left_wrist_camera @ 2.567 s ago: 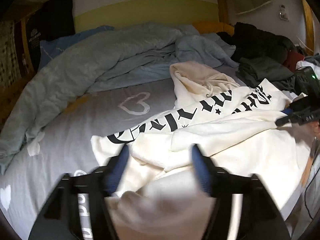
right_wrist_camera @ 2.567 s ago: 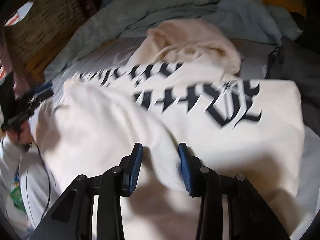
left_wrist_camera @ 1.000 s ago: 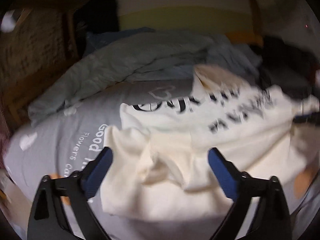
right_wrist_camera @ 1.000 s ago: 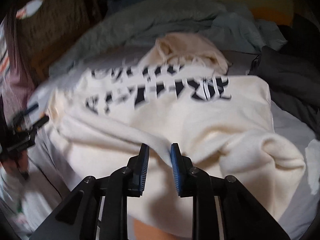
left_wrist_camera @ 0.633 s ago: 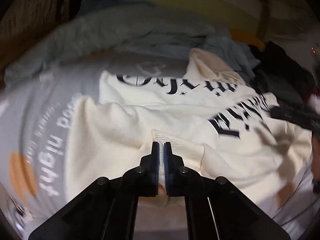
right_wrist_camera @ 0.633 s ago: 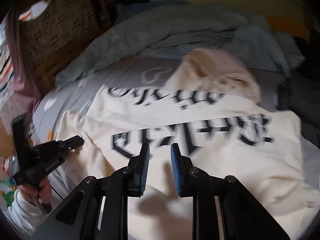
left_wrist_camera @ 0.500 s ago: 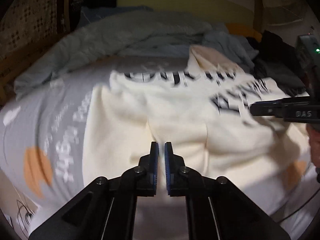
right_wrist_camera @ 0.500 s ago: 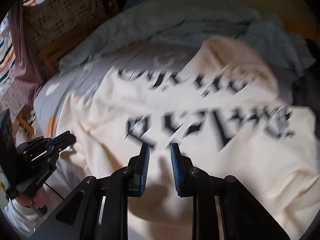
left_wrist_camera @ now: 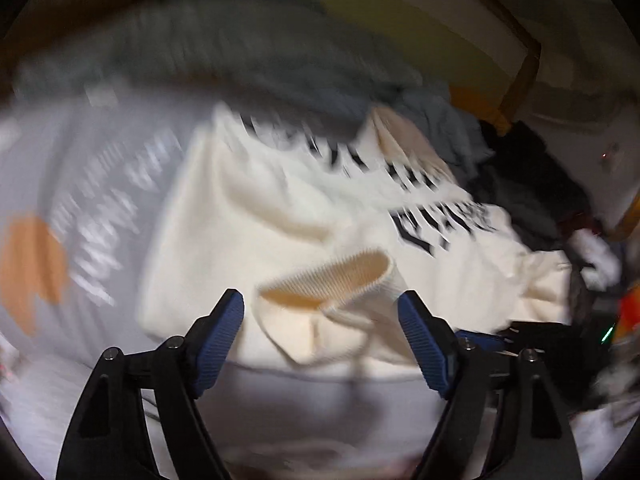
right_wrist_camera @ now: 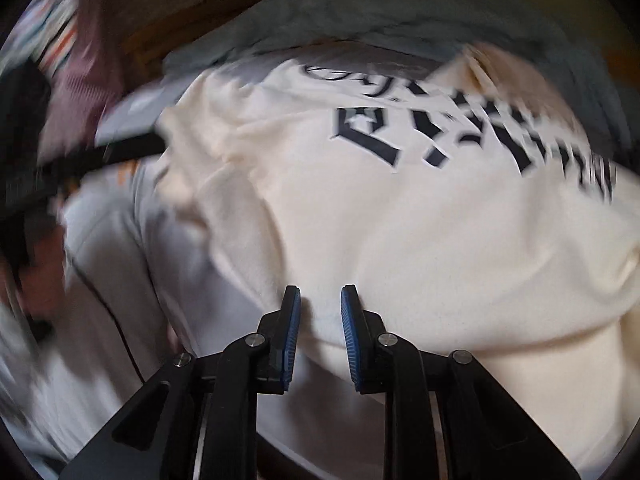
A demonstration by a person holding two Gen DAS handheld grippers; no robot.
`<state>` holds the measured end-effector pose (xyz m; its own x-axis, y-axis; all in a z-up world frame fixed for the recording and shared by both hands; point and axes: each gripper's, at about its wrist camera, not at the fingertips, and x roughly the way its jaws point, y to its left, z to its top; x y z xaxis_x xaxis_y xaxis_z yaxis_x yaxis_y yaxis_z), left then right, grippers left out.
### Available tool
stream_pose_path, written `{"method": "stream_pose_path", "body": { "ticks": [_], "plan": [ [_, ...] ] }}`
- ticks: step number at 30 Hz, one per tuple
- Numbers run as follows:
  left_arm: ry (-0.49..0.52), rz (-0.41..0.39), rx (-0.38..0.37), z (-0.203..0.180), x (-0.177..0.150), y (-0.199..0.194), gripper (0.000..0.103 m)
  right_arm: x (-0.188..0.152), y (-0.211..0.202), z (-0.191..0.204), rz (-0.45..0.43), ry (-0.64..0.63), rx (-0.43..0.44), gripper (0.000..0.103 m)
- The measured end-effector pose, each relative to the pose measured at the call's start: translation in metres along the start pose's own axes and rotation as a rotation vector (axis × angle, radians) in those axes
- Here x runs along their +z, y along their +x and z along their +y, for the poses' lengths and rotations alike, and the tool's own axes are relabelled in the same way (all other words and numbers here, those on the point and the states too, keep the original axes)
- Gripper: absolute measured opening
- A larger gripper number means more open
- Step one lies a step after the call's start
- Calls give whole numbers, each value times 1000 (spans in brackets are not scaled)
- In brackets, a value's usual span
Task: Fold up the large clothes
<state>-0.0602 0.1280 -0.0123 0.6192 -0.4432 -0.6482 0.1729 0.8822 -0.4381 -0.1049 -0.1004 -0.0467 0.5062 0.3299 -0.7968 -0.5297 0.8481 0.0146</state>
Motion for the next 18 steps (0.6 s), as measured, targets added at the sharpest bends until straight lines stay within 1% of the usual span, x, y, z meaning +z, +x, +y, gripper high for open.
{"method": "stream_pose_path", "body": {
  "ticks": [1,2,4,6,8,9,11,12,14,15,16,17,18],
  "plan": [
    [-56,21,-16,9,-2,4,78,-1,0,5,2,-47,-21,24],
    [-95,16,-9,15,-4,3,77,-3,0,9,-3,-81,-38,24],
    [-119,-10,-12,22,-5,-3,77,-3,1,10,-10,-73,-44,24],
    [-120,-45,-24,21,-3,-12,77,0,1,2,-30,-7,-14,24],
    [-95,-72,-27,13,2,-20,77,8,-3,-7,-59,75,15,24],
    [-76,-83,-8,8,5,-22,77,16,-6,-6,-83,95,-13,24],
    [-40,-109,35,-2,10,-25,77,28,-10,0,-131,83,-56,24],
    [-25,-114,46,-6,12,-25,78,31,-9,4,-131,81,-44,24],
    [-9,-119,55,-13,17,-23,79,34,2,11,-91,101,57,24],
    [-15,-131,48,-14,18,-23,80,31,14,17,-54,116,120,24],
    [-26,-147,45,-15,19,-23,84,27,21,22,-32,116,136,24],
    [-35,-157,51,-14,20,-23,89,23,28,30,-12,97,130,24],
    [-41,-159,67,-14,20,-22,89,18,31,37,-21,69,98,24]
  ]
}}
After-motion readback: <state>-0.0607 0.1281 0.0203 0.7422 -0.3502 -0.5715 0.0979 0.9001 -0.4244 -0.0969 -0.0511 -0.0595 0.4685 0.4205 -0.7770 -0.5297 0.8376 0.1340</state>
